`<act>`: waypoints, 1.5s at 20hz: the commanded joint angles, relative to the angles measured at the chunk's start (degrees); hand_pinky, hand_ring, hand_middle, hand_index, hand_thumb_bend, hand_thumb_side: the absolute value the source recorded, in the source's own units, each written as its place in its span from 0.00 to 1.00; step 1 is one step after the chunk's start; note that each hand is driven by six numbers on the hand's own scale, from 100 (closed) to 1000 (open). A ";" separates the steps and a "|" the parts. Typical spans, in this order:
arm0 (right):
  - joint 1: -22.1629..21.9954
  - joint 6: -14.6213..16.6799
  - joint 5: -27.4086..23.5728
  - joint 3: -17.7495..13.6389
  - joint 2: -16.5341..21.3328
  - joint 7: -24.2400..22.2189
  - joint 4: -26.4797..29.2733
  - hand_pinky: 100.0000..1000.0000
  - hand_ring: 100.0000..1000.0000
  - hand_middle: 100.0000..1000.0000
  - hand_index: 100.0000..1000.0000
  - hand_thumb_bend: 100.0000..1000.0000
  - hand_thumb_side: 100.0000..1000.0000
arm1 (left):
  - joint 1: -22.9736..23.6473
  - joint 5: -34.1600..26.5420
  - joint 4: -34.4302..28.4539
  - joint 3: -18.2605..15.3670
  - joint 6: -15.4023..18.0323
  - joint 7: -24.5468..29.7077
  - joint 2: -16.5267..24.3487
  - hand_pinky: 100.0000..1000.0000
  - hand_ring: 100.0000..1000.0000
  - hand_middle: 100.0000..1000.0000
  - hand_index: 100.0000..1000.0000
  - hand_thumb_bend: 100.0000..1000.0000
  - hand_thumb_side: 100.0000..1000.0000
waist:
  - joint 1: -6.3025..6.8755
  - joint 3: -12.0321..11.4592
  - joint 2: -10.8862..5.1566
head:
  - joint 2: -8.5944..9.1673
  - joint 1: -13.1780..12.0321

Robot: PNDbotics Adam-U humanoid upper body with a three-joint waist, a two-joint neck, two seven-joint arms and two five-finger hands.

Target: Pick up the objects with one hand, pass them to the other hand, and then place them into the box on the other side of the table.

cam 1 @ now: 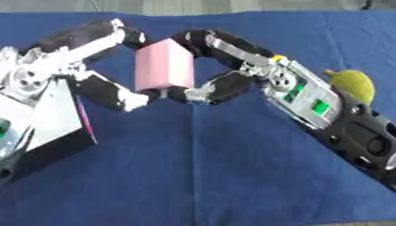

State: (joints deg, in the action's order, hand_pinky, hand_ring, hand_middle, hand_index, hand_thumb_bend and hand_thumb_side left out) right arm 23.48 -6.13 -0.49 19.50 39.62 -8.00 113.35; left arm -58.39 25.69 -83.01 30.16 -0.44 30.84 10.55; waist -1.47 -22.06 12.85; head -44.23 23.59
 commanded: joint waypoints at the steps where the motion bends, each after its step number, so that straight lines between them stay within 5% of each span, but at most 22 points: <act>1: 0.47 0.47 0.13 -0.17 0.60 0.66 1.24 0.76 0.81 0.76 0.87 0.39 0.41 | -1.08 0.89 0.04 -0.73 -0.04 -0.09 0.87 0.85 0.72 0.42 0.30 0.00 0.17 | 0.61 0.01 -0.21 | 0.11 -0.23; 10: -0.11 0.78 0.99 -0.17 0.63 1.60 1.24 0.78 0.83 0.81 0.89 0.39 0.43 | -0.26 2.50 1.02 -1.47 1.38 -0.30 3.70 0.84 0.72 0.42 0.30 0.00 0.15 | 0.72 -0.02 -0.27 | 0.11 -0.41; 17: -0.46 0.35 0.88 -0.12 0.79 1.67 1.24 0.78 0.83 0.80 0.88 0.37 0.28 | 0.78 2.00 1.28 -3.64 1.04 -2.28 7.07 0.84 0.72 0.42 0.30 0.00 0.16 | 0.79 -0.15 -0.34 | 0.11 -0.42; 30: -0.85 1.91 1.20 0.62 1.12 0.62 1.24 0.79 0.83 0.81 0.88 0.36 0.23 | 1.60 1.01 7.02 -9.97 -0.27 -4.94 16.23 0.85 0.72 0.43 0.31 0.00 0.14 | 0.73 -0.15 -0.32 | 0.11 -4.45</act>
State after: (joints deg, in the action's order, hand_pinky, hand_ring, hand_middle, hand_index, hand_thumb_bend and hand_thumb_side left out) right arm 22.15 -4.49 0.34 20.33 39.56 -7.10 113.41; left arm -55.91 27.04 -76.08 21.43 -0.76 26.28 24.55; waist -1.47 -22.25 12.85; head -44.23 19.67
